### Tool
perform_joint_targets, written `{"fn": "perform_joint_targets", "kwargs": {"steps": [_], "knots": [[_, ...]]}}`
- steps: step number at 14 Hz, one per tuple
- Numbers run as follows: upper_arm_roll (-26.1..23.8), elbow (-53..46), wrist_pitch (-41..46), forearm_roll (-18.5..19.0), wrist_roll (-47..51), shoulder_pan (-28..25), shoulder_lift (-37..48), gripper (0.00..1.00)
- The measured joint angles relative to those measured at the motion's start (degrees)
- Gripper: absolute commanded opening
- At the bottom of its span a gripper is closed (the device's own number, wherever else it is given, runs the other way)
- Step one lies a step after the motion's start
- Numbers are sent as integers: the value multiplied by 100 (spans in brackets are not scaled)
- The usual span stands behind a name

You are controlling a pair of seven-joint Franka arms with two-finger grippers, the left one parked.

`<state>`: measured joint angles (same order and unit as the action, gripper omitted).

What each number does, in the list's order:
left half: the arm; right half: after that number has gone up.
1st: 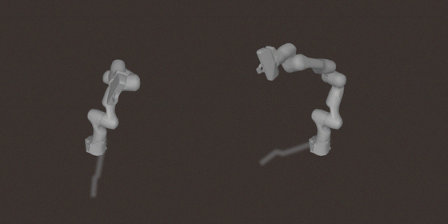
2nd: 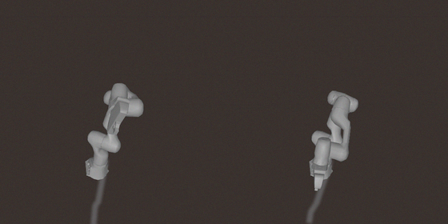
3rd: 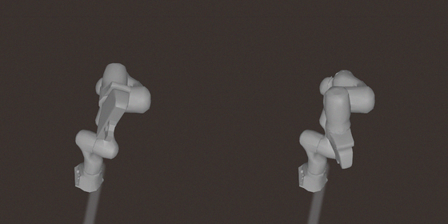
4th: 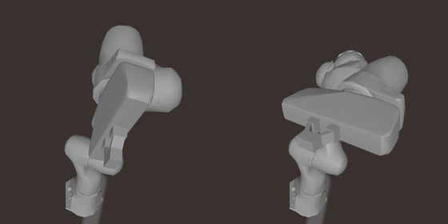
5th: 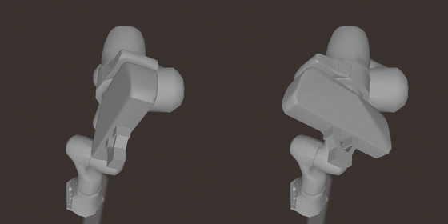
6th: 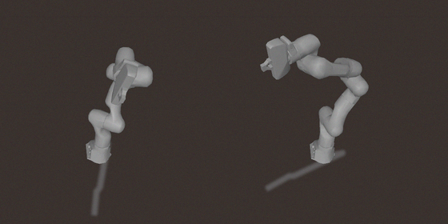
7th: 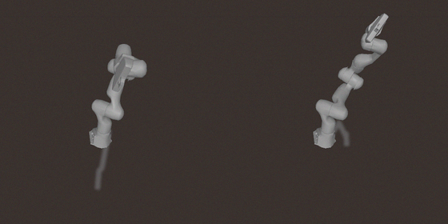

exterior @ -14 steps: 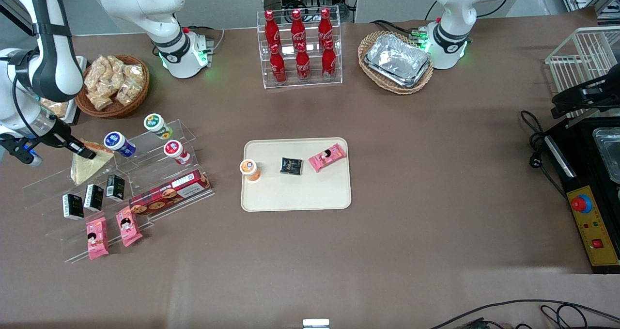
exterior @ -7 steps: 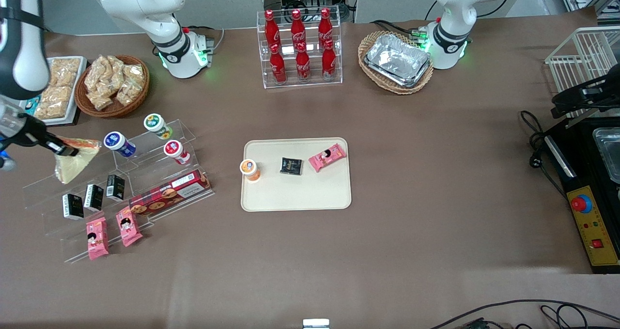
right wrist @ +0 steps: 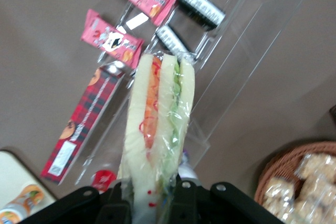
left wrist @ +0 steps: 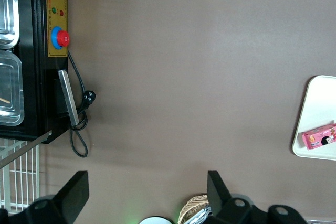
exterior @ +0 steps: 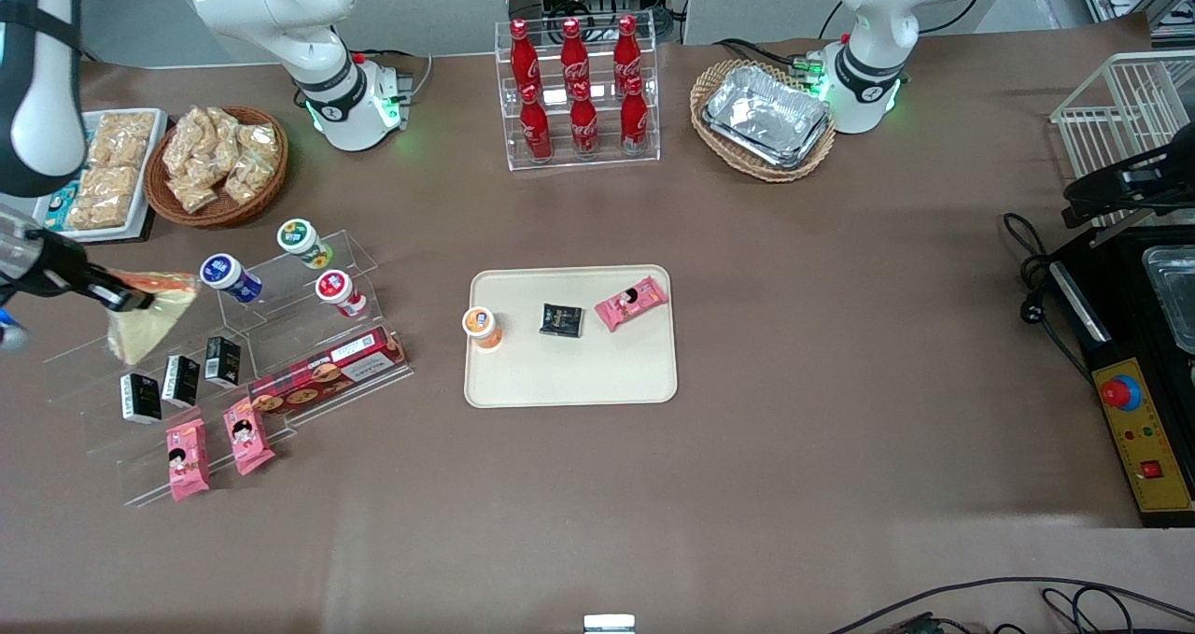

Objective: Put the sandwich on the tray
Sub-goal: 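Carry the held sandwich with the right gripper over the cream tray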

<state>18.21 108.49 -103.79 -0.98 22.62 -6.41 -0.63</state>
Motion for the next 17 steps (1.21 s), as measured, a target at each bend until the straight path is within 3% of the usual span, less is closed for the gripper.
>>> {"fn": "perform_joint_targets", "kwargs": {"steps": [9, 13, 17], "knots": [[-2142, -550, 416, -492, 4371, -362, -336, 9], [-2276, -825, 219, -507, 5669, -1138, -891, 7], [-2168, -893, -626, -513, 6812, -2069, -1385, 7]]}}
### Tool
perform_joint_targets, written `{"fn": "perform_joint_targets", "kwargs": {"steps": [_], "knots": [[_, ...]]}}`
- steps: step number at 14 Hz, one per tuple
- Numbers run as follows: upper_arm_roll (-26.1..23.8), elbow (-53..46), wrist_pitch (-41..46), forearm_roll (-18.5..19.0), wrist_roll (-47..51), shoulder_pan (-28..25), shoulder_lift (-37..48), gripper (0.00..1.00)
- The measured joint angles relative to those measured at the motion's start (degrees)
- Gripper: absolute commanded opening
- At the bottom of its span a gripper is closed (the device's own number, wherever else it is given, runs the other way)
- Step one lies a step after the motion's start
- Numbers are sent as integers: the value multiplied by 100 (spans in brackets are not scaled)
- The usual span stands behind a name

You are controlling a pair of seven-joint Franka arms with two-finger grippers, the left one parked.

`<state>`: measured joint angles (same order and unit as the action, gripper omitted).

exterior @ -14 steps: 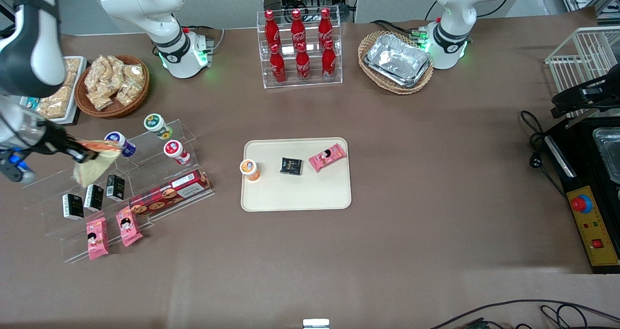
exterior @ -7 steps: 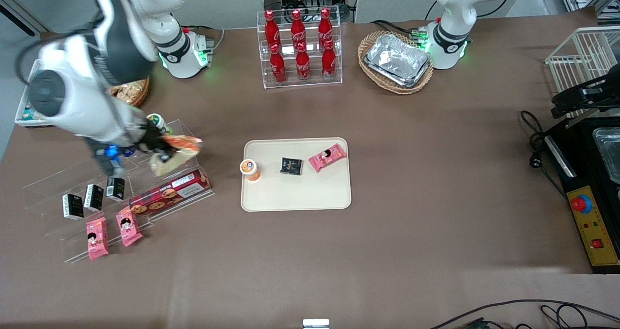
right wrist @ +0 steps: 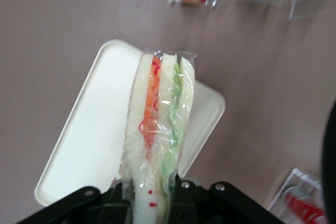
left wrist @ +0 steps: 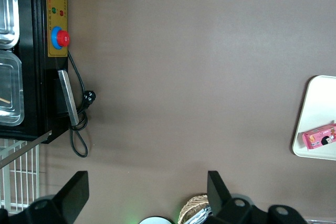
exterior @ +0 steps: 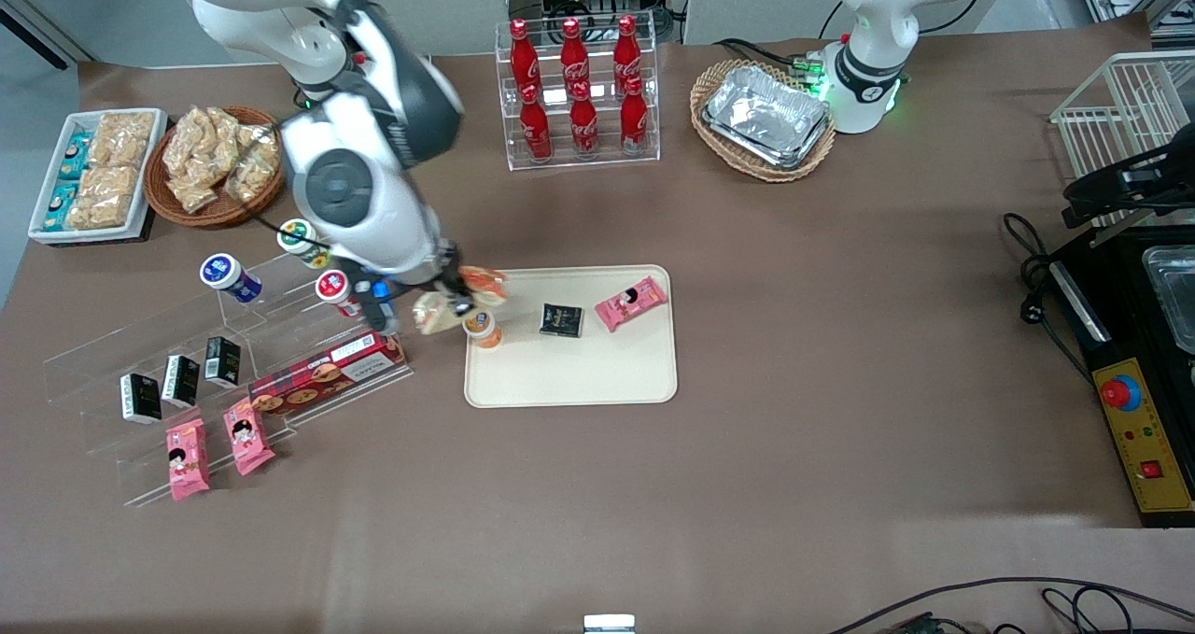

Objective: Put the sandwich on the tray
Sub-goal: 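Carry the held sandwich with the right gripper over the cream tray, then lower the sandwich onto the tray beside the orange cup and open the right gripper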

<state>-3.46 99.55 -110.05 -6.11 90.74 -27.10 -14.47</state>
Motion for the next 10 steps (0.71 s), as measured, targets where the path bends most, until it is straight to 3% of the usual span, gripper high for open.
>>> {"fn": "perform_joint_targets", "kwargs": {"steps": [6, 10], "knots": [[995, -432, -888, -99, 1184, -1391, -1029, 7], [1108, -1038, -1359, -163, 1780, -1578, -1861, 8]]}}
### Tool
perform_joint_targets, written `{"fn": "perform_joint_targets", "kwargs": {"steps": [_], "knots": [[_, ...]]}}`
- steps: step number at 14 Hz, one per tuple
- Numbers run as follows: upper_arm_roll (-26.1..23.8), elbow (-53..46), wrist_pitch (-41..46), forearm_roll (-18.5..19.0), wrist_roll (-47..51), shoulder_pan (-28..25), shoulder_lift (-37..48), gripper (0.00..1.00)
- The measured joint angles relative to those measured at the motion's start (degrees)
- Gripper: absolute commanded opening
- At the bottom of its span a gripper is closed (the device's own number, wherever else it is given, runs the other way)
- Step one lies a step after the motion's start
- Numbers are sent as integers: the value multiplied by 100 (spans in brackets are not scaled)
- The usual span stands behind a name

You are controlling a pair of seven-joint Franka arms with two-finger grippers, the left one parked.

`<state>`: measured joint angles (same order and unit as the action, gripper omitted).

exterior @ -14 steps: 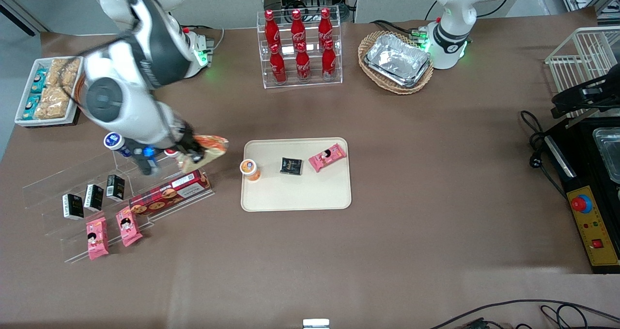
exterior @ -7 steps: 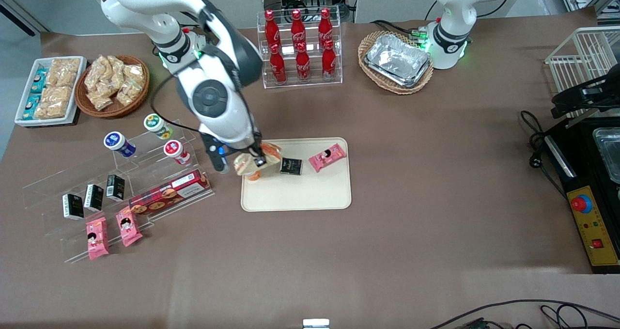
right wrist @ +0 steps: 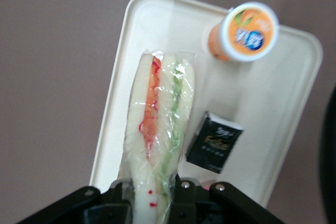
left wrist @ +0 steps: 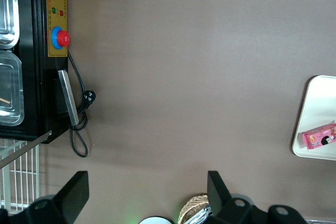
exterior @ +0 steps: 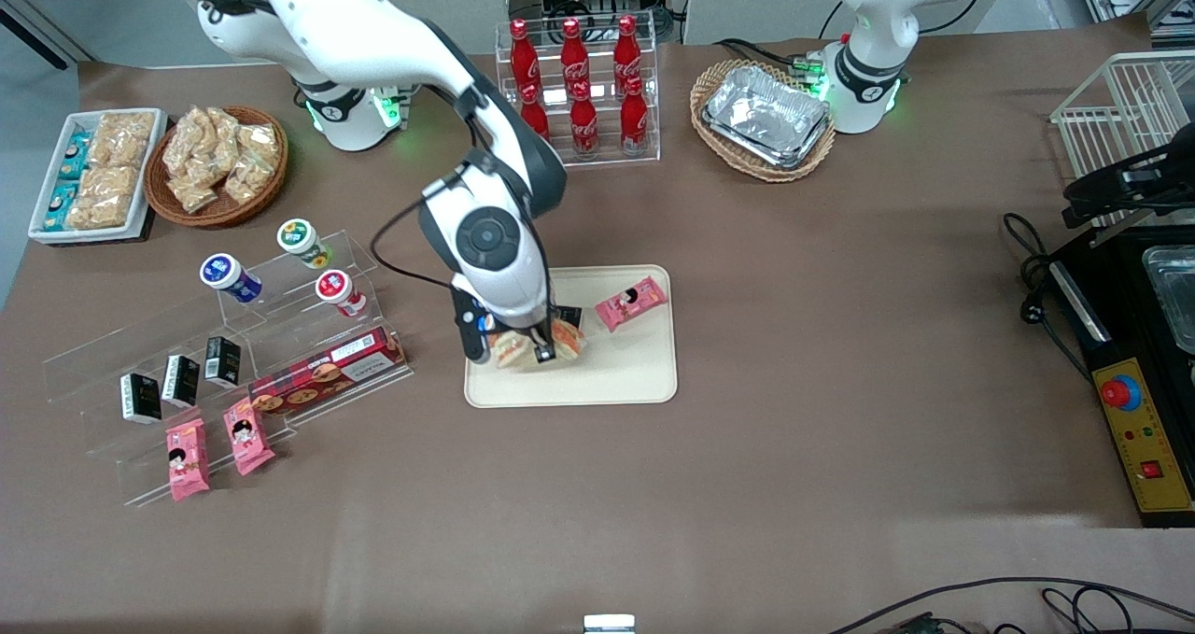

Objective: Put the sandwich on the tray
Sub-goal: 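Lower the sandwich onto the tray beside the orange cup and open the right gripper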

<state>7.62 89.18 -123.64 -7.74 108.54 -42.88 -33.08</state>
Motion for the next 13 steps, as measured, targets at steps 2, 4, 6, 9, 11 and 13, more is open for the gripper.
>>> {"fn": "perform_joint_targets", "kwargs": {"steps": [2, 4, 6, 9, 11, 13], "knots": [[4, -143, -357, -4, 217, -33, -335, 9], [6, -209, -588, -5, 416, -38, -564, 16], [10, -236, -625, -6, 533, -38, -672, 30], [10, -258, -687, -7, 615, -38, -762, 90], [10, -260, -750, -9, 681, -38, -806, 100], [8, -263, -841, -9, 702, -52, -862, 100]]}}
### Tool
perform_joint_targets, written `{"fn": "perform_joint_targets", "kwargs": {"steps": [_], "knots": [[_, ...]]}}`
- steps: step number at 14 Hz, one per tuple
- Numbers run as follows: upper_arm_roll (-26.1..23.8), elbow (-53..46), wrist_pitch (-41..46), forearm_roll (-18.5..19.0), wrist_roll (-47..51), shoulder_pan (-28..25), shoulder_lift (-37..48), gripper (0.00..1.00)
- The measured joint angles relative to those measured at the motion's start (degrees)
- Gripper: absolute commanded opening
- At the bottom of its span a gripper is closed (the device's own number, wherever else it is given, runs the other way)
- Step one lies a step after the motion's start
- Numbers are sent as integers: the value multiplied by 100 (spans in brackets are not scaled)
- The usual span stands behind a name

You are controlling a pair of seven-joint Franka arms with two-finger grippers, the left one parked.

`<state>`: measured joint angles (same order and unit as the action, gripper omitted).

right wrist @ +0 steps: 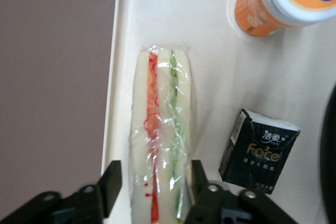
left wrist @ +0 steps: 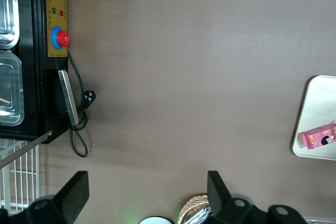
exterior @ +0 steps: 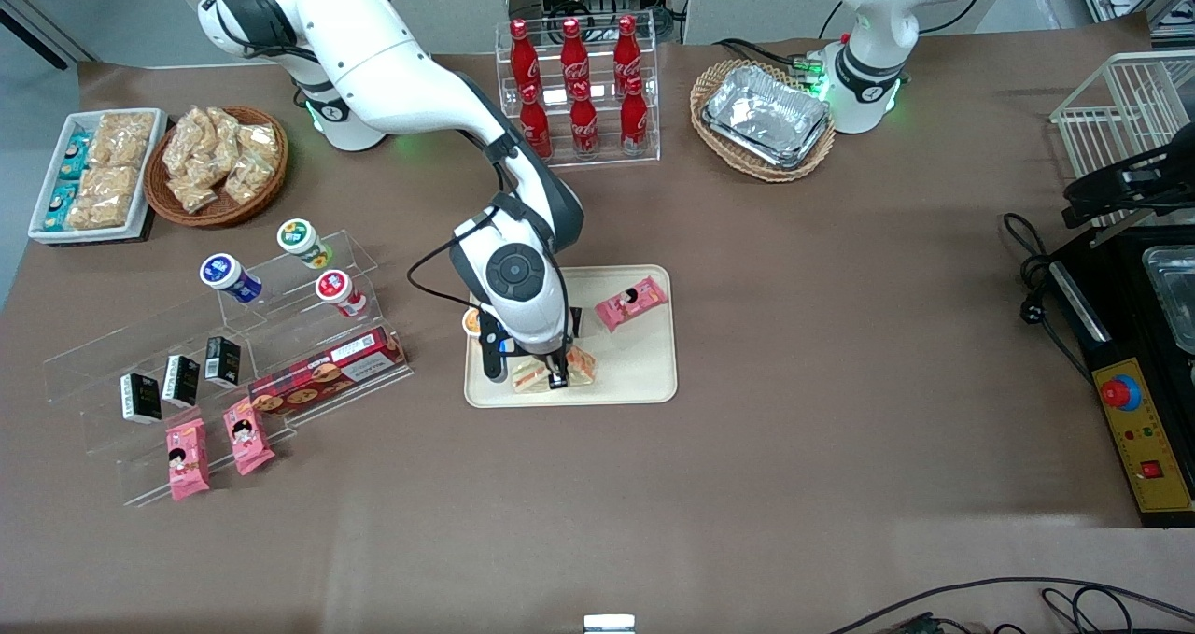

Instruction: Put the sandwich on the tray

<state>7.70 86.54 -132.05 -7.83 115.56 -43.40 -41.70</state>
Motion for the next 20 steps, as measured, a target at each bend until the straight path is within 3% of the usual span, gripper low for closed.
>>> {"fn": "perform_joint_targets", "kwargs": {"steps": [10, 17, 20], "knots": [[31, -170, -99, 19, -46, -130, 105, 100], [58, -247, 1202, 18, -601, -71, 1055, 100], [-257, -248, 1690, 17, -1384, 243, 1516, 100]]}}
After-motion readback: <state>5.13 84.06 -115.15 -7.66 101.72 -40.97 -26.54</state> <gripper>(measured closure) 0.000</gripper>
